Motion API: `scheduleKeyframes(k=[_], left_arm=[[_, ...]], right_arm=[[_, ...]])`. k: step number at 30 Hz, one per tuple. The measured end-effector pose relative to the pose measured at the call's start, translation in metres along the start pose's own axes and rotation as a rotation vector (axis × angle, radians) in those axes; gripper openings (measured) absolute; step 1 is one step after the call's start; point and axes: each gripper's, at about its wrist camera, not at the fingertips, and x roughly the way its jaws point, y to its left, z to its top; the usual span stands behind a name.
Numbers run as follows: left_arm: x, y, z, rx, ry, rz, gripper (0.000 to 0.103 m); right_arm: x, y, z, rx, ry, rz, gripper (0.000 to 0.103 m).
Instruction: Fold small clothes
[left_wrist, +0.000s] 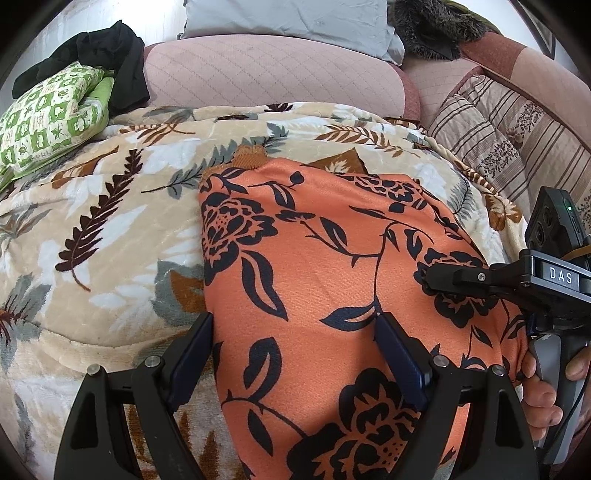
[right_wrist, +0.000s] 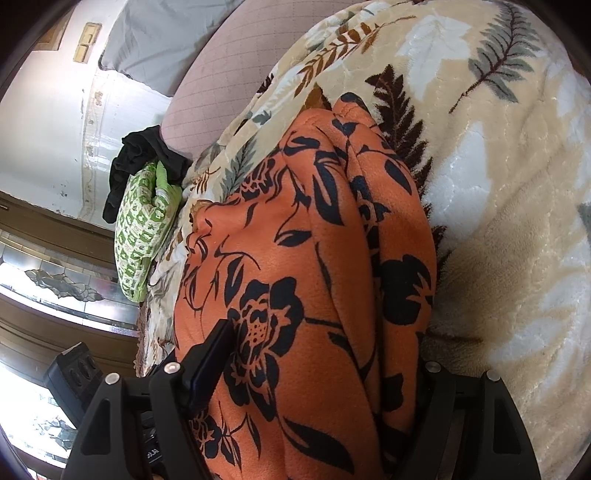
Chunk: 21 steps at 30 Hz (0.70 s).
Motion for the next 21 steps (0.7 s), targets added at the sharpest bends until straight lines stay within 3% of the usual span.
scheduleKeyframes(k=[17, 21], left_arm=[[0.005, 0.002, 0.001, -0.004, 0.026, -0.025, 0.086], [-0.004, 0.000, 0.003, -0.023, -0.005, -0.021, 0.072]], right_arm=[[0.000, 0.007, -0.002, -0.016, -0.007, -0.036, 0.077], [-0.001, 0.015, -0.005, -0.029, -0.028, -0.066, 0.076]])
